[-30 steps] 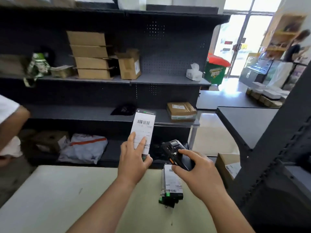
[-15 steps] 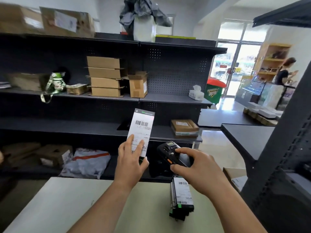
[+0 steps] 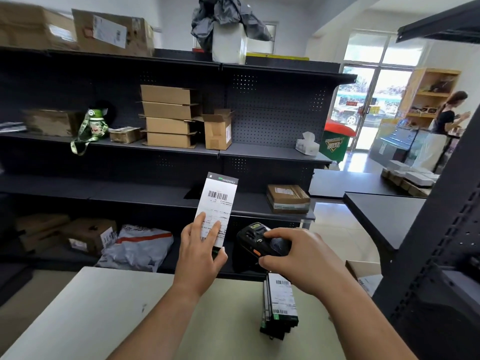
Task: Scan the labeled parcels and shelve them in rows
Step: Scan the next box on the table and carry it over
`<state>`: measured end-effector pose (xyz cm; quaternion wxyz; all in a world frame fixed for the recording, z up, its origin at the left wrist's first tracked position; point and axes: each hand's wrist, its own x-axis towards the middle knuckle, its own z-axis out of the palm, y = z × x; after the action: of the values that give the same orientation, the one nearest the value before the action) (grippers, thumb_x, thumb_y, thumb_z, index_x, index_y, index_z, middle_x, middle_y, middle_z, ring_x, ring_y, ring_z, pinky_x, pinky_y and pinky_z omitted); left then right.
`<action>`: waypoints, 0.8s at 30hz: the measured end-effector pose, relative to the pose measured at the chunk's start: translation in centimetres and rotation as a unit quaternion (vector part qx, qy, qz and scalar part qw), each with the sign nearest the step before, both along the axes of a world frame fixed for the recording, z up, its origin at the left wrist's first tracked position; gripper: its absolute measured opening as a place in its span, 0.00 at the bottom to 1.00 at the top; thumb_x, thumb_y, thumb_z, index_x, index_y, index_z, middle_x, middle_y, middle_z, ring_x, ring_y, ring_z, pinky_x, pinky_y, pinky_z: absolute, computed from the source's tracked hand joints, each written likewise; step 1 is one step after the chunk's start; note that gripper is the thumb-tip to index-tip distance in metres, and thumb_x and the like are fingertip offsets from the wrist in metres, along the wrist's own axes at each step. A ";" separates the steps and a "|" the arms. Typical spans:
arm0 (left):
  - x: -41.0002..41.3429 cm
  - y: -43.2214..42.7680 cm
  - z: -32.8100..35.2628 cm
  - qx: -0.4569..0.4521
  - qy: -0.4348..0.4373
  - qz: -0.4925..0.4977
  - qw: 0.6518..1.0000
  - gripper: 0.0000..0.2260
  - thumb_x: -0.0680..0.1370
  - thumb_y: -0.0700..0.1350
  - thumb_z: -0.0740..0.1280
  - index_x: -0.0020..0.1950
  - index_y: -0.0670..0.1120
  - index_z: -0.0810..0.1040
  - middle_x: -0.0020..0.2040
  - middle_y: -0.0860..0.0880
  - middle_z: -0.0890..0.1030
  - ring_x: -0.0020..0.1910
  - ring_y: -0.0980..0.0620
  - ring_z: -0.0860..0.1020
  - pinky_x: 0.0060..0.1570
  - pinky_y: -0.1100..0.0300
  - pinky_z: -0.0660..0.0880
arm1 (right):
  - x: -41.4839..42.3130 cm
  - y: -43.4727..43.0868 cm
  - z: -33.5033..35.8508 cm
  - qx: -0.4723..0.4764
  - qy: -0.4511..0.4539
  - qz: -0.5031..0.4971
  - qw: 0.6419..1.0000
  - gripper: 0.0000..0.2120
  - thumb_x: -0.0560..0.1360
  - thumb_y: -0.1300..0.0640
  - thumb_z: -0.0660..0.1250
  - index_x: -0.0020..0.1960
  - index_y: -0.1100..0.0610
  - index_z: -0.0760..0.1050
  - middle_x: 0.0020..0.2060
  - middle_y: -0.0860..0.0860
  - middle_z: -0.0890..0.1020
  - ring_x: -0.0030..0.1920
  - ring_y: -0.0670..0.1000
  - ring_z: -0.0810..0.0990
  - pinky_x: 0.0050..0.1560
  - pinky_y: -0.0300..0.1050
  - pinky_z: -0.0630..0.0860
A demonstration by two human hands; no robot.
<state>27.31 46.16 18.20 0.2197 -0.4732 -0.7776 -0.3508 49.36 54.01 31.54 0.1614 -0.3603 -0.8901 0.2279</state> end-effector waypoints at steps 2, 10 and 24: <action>0.4 -0.4 0.1 -0.001 -0.008 0.002 1.000 0.28 0.72 0.46 0.74 0.71 0.46 0.73 0.76 0.44 0.61 0.70 0.42 0.63 0.63 0.44 0.72 | -0.1 0.1 -0.2 0.003 0.006 0.006 1.000 0.26 0.63 0.38 0.70 0.62 0.35 0.75 0.50 0.40 0.75 0.49 0.46 0.77 0.50 0.47 0.79; 1.6 -4.6 -0.6 -0.033 -0.029 0.015 0.999 0.28 0.73 0.47 0.74 0.71 0.47 0.72 0.76 0.46 0.60 0.72 0.43 0.61 0.62 0.44 0.72 | 0.2 -2.5 -1.6 -0.010 0.013 0.029 0.999 0.25 0.67 0.39 0.72 0.63 0.36 0.74 0.50 0.40 0.73 0.54 0.45 0.73 0.53 0.44 0.76; 18.5 -5.1 4.4 0.042 -0.148 -0.293 0.944 0.25 0.73 0.46 0.73 0.70 0.51 0.74 0.76 0.54 0.60 0.72 0.50 0.58 0.65 0.53 0.66 | 19.3 -14.4 -4.7 0.071 0.199 -0.300 0.930 0.25 0.65 0.40 0.73 0.61 0.40 0.78 0.58 0.37 0.77 0.59 0.39 0.74 0.59 0.38 0.72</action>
<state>45.83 41.11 22.57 0.0099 -0.6131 -0.6131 -0.4980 68.65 39.61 26.81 0.4212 -0.5451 -0.7040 0.1726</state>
